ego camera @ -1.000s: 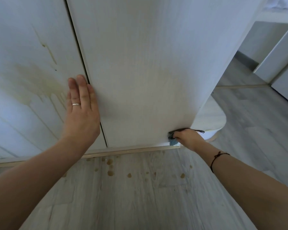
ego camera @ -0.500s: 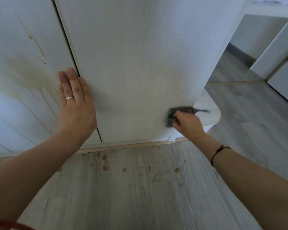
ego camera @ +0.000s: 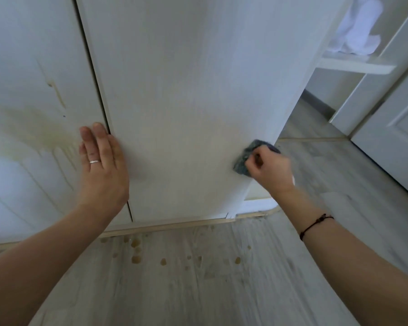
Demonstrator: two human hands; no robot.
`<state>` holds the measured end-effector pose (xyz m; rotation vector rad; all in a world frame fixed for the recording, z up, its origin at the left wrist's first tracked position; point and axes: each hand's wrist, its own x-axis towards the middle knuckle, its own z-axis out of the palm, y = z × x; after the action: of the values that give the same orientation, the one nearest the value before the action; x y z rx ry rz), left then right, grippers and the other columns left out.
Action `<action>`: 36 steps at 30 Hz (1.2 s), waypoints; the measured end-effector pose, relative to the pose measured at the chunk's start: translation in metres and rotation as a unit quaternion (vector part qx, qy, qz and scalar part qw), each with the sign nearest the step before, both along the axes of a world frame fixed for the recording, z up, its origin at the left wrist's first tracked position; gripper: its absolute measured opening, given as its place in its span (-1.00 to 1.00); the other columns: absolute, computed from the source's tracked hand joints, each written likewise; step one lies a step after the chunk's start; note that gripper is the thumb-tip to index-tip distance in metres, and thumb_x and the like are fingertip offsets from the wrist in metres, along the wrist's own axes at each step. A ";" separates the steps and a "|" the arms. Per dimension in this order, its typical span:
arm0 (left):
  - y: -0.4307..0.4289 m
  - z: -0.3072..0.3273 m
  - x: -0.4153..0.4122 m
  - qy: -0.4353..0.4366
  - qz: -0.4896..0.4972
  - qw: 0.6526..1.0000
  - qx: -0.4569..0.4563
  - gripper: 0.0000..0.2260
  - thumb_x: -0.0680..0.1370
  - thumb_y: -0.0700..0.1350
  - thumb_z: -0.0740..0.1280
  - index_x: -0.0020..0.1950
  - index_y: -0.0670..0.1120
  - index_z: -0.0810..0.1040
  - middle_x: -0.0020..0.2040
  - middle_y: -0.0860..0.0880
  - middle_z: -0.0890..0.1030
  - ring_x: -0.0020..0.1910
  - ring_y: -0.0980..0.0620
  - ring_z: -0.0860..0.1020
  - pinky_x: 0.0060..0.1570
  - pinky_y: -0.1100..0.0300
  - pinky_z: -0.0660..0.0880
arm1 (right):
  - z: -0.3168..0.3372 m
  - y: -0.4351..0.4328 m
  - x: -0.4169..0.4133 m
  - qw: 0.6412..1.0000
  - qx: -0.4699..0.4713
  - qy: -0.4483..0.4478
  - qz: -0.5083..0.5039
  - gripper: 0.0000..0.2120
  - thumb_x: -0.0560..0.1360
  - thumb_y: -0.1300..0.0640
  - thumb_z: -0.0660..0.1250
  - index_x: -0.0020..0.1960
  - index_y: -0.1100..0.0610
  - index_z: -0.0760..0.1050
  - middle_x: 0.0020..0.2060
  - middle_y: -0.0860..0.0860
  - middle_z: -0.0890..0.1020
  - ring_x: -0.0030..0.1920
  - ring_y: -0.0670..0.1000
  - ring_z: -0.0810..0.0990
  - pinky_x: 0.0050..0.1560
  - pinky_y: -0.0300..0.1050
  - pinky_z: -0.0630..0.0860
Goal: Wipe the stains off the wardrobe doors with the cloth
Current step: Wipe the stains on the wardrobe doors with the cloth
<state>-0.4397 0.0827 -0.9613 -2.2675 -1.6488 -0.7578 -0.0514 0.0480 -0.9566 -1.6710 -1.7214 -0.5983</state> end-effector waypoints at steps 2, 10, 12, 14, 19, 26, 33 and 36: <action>-0.001 0.001 0.001 -0.004 0.000 1.000 -0.005 -0.44 0.57 -0.33 -0.10 0.49 -0.49 -0.25 0.48 -0.52 -0.29 0.47 -0.58 -0.24 0.47 -0.40 -0.14 | 0.046 0.008 0.001 0.987 0.120 0.090 -0.051 -0.90 0.51 0.19 0.37 -0.15 0.19 0.50 -0.40 -0.01 0.49 -0.39 0.00 0.38 -0.36 -0.14 0.27; -0.002 -0.001 -0.002 0.010 0.005 1.000 0.007 -0.41 0.57 -0.37 0.03 0.50 -0.51 -0.19 0.48 -0.52 -0.29 0.47 -0.56 -0.26 0.48 -0.38 -0.16 | -0.040 0.008 -0.016 0.956 -0.007 0.286 -0.065 -0.84 0.61 0.23 0.21 -0.12 0.12 0.29 -0.29 0.05 0.42 -0.34 0.04 0.41 -0.33 -0.07 0.34; 0.001 -0.002 -0.005 0.022 0.005 1.000 0.017 -0.43 0.57 -0.37 0.00 0.50 -0.50 -0.18 0.49 -0.51 -0.28 0.48 -0.55 -0.25 0.48 -0.39 -0.14 | -0.080 -0.004 -0.019 0.940 -0.102 0.319 -0.060 -0.76 0.62 0.25 0.19 -0.17 0.09 0.21 -0.36 0.07 0.38 -0.40 0.00 0.36 -0.39 -0.04 0.31; 0.002 -0.003 -0.006 0.018 0.000 1.000 0.017 -0.43 0.58 -0.31 -0.03 0.50 -0.51 -0.19 0.49 -0.52 -0.28 0.48 -0.56 -0.25 0.47 -0.39 -0.15 | -0.105 -0.014 -0.026 0.929 -0.144 0.330 -0.084 -0.78 0.63 0.26 0.17 -0.17 0.14 0.22 -0.38 0.10 0.36 -0.42 0.01 0.31 -0.40 -0.05 0.27; 0.003 -0.005 0.000 0.005 0.011 1.000 0.022 -0.44 0.57 -0.28 -0.07 0.49 -0.53 -0.15 0.48 -0.54 -0.26 0.47 -0.58 -0.22 0.47 -0.41 -0.14 | -0.085 -0.018 -0.052 0.930 -0.167 0.324 -0.051 -0.87 0.65 0.21 0.20 -0.08 0.17 0.36 -0.37 0.04 0.44 -0.42 0.01 0.38 -0.39 -0.08 0.28; 0.001 -0.002 0.000 0.007 0.013 1.000 0.027 -0.40 0.53 -0.27 -0.01 0.49 -0.53 -0.11 0.49 -0.54 -0.23 0.47 -0.58 -0.20 0.47 -0.41 -0.10 | 0.116 0.039 -0.110 0.926 0.235 0.294 0.040 -0.80 0.59 -0.02 0.33 0.08 0.10 0.52 -0.29 -0.14 0.55 -0.29 -0.13 0.51 -0.25 -0.18 0.43; -0.008 0.004 -0.003 0.050 0.009 0.998 0.027 -0.40 0.52 -0.26 -0.03 0.50 -0.51 -0.08 0.51 -0.51 -0.23 0.49 -0.56 -0.20 0.48 -0.39 -0.06 | -0.039 0.044 -0.126 0.964 0.114 -0.146 0.189 -0.94 0.55 0.07 0.41 -0.04 0.04 0.56 -0.35 -0.02 0.59 -0.39 0.04 0.56 -0.38 -0.06 0.48; -0.010 0.003 -0.002 0.058 0.012 0.998 0.021 -0.41 0.54 -0.27 -0.05 0.50 -0.52 -0.10 0.50 -0.52 -0.24 0.48 -0.57 -0.20 0.48 -0.39 -0.05 | -0.078 0.028 -0.103 0.954 0.006 -0.219 0.205 -0.89 0.57 0.03 0.40 -0.11 0.02 0.60 -0.40 -0.07 0.57 -0.49 0.00 0.52 -0.55 -0.18 0.36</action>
<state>-0.4418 0.0727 -0.9583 -2.2155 -1.5896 -0.6359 -0.1546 0.0764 -1.0349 -1.1672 -2.2912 -0.8144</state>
